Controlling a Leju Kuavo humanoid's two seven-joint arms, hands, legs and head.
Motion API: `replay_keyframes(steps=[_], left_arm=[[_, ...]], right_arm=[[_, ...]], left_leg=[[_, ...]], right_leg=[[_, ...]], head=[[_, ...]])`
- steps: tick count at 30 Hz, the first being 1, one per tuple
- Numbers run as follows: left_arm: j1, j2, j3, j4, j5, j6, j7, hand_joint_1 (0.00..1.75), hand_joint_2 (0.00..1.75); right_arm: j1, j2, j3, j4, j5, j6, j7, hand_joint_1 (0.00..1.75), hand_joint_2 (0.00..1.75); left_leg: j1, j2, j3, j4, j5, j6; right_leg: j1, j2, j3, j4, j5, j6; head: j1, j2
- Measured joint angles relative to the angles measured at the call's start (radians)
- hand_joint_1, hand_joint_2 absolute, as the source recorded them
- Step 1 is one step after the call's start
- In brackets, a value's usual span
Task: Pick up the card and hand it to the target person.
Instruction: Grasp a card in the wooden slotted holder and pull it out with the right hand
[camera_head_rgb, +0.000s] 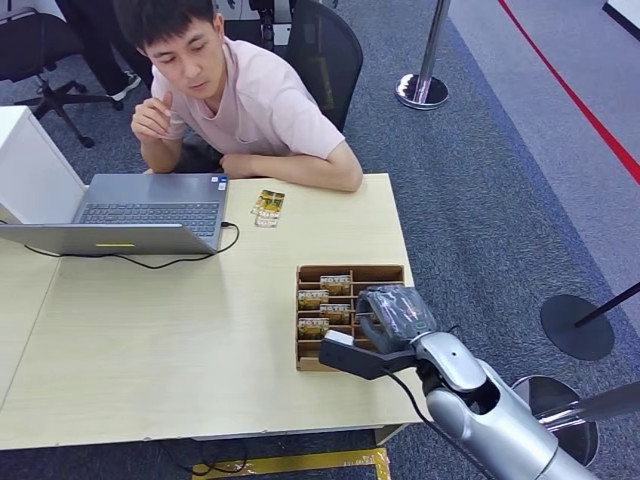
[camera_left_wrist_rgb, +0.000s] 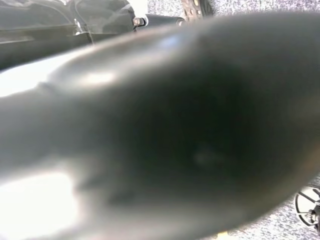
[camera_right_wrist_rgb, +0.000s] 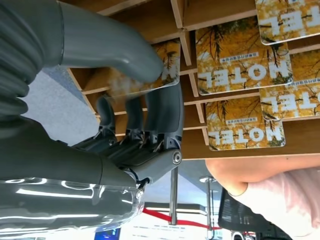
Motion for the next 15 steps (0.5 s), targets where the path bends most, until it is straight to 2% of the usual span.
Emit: replay_keyframes(steps=[5, 9, 15], left_arm=[[0.000, 0.000, 0.000, 0.000, 0.000, 0.000, -0.009, 0.00, 0.00], [0.000, 0.001, 0.000, 0.000, 0.000, 0.001, -0.019, 0.00, 1.75], [0.000, 0.001, 0.000, 0.000, 0.000, 0.012, -0.044, 0.00, 1.75]], right_arm=[[-0.007, 0.000, 0.005, 0.000, -0.002, 0.001, 0.000, 1.51, 1.75], [-0.009, 0.000, 0.006, 0.000, -0.002, 0.001, 0.000, 1.48, 1.75], [-0.010, 0.000, 0.006, 0.000, -0.002, 0.000, 0.000, 1.45, 1.75]], left_leg=[[0.000, 0.000, 0.000, 0.000, 0.000, 0.000], [0.000, 0.000, 0.000, 0.000, 0.000, 0.000], [0.000, 0.000, 0.000, 0.000, 0.000, 0.000]], right_leg=[[0.000, 0.000, 0.000, 0.000, 0.000, 0.000], [0.000, 0.000, 0.000, 0.000, 0.000, 0.000], [0.000, 0.000, 0.000, 0.000, 0.000, 0.000]], head=[[0.000, 0.000], [0.000, 0.000], [0.000, 0.000]])
